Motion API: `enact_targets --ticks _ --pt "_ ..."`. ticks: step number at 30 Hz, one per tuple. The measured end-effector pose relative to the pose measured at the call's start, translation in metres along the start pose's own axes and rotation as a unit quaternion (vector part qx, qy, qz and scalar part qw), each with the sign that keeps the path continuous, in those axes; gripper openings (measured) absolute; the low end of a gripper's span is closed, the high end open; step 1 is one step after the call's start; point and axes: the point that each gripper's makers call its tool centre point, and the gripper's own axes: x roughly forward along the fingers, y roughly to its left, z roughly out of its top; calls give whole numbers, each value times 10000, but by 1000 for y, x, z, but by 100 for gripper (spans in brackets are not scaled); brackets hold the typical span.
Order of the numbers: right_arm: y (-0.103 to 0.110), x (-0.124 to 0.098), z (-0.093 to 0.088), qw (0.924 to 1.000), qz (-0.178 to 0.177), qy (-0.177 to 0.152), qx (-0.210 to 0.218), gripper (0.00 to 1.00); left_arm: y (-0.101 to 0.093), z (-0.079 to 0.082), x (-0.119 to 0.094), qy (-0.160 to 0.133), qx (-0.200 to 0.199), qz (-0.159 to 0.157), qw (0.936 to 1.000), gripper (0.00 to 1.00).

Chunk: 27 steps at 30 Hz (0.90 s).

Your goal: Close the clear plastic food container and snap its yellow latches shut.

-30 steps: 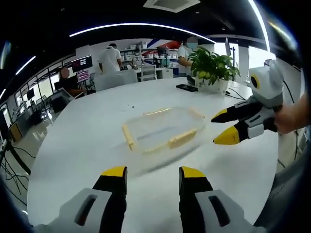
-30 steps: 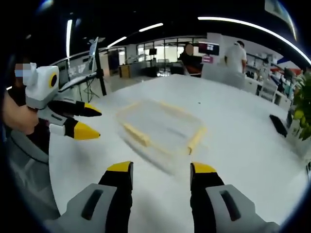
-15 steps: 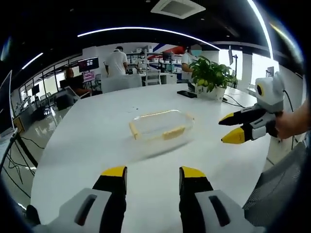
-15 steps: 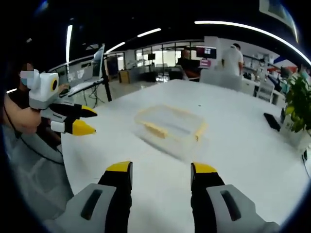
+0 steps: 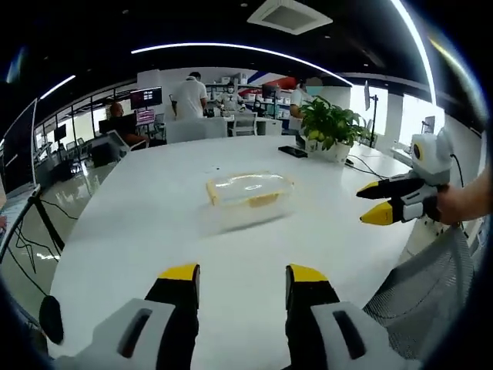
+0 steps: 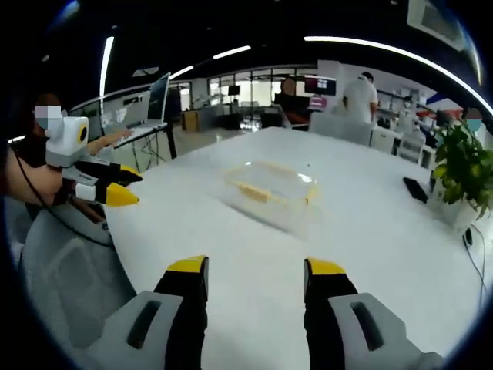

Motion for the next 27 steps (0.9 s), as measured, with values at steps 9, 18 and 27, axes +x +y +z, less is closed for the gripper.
enact_targets --ticks 9,18,27 --pt "4 -16 13 9997 -143 -192 -94 47 -4 1 -5 -98 17 -58 9999 39" --pt "-9 -17 -4 9989 -441 -66 155 47 -11 -9 1 102 442 -123 9989 39" --pt "-1 -15 -4 9994 -343 -35 33 48 -2 -12 0 148 260 12 9996 41"
